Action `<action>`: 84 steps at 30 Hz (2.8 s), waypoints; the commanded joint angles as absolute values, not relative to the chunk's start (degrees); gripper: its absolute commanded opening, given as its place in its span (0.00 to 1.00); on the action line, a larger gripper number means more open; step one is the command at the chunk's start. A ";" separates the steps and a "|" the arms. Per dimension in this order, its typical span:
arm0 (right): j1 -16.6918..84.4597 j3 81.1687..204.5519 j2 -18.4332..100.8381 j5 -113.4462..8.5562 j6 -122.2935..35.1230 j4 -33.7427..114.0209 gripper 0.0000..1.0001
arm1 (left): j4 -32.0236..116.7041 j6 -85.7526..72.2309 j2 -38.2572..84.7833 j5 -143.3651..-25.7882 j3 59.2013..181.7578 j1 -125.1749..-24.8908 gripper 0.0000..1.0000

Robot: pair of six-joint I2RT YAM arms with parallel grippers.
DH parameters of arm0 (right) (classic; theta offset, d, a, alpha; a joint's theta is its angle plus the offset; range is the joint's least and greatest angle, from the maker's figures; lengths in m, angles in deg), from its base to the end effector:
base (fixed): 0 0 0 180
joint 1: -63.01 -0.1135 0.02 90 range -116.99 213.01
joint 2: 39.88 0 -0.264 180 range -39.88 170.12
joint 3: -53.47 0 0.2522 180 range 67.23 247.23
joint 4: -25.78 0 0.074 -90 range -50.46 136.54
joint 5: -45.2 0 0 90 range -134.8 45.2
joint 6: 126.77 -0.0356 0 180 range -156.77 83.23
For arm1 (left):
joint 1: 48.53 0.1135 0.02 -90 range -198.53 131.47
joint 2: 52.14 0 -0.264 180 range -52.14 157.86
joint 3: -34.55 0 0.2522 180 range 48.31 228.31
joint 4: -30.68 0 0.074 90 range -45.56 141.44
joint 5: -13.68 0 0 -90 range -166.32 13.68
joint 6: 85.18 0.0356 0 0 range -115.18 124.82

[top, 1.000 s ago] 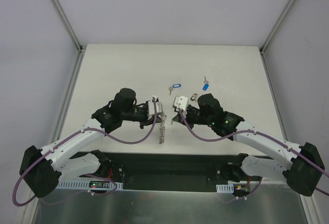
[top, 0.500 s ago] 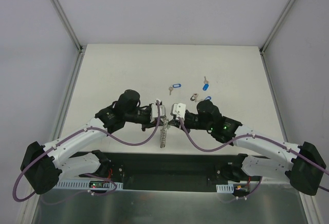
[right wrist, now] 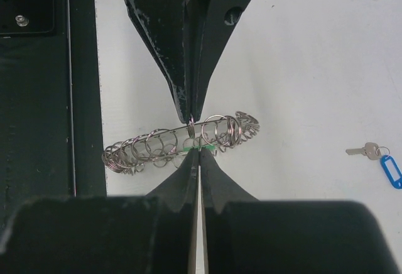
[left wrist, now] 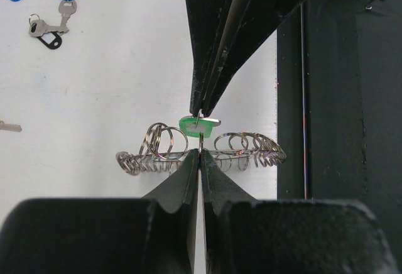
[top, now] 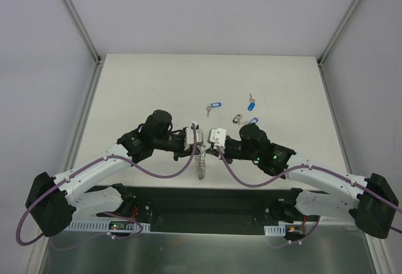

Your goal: Put the keys on the keyring

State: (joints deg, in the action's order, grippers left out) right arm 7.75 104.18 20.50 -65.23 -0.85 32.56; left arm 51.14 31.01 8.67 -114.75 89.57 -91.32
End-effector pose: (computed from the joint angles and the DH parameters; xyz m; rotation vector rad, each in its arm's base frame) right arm 0.1272 0.2052 0.2702 -1.5044 1.1229 0.5641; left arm 0.1564 -0.1749 0.2735 1.4749 1.3890 -0.8606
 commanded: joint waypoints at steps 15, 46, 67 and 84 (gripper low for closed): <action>7.20 105.37 19.27 -65.19 0.32 30.67 0.01 | 50.60 31.54 8.68 -115.60 91.03 -91.78 0.00; 6.85 105.99 20.33 -67.04 0.67 31.19 0.01 | 50.77 31.54 8.76 -115.25 91.11 -91.95 0.00; 6.67 105.98 19.27 -67.57 0.58 31.81 0.01 | 50.77 31.63 8.94 -115.34 91.20 -91.86 0.00; 6.59 106.43 20.94 -67.13 0.23 31.28 0.01 | 50.77 31.63 9.03 -115.43 91.20 -91.86 0.00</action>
